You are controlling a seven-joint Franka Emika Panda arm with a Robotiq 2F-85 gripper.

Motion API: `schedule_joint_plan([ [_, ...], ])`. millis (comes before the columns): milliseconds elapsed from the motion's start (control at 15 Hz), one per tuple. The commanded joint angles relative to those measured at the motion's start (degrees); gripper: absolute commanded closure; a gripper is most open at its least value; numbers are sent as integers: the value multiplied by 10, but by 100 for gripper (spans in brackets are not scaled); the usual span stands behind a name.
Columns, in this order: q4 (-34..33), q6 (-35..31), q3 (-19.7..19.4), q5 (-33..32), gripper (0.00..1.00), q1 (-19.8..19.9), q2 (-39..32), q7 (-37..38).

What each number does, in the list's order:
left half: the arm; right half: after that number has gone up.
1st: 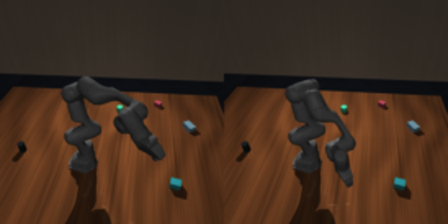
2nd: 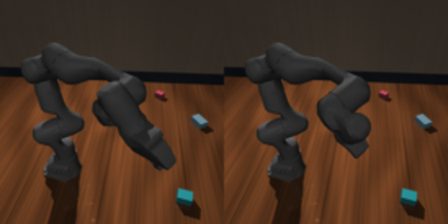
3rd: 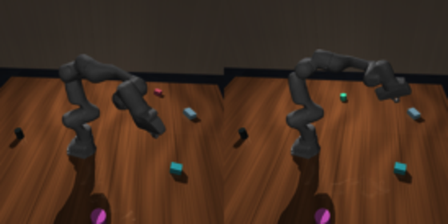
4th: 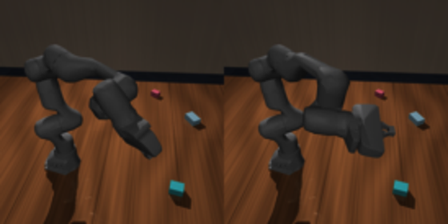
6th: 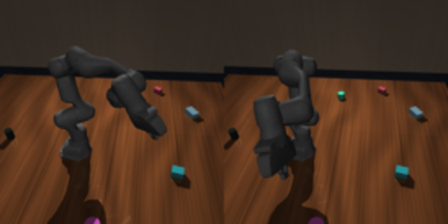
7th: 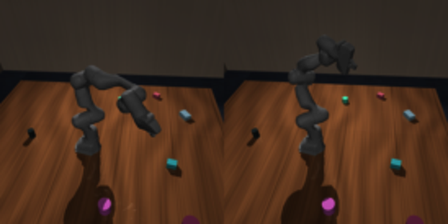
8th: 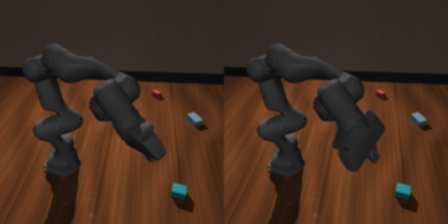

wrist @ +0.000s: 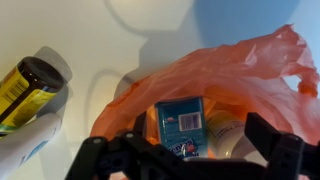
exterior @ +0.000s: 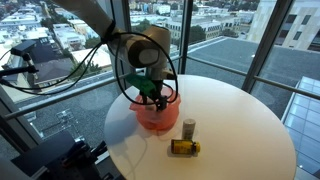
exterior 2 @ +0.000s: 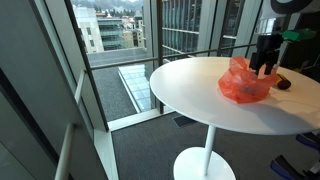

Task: Remove the white and blue container from the plastic bag and put it on the table

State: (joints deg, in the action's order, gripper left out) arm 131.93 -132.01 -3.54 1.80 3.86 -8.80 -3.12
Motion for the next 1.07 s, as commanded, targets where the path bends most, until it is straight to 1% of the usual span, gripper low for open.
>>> schedule_joint_plan([
  [0, 9, -30, 4, 10, 0, 1, -7, -9],
  [467, -3, -85, 14, 17, 0, 2, -46, -17],
  [1000, -8, -110, 21, 21, 0, 5, -73, -24],
])
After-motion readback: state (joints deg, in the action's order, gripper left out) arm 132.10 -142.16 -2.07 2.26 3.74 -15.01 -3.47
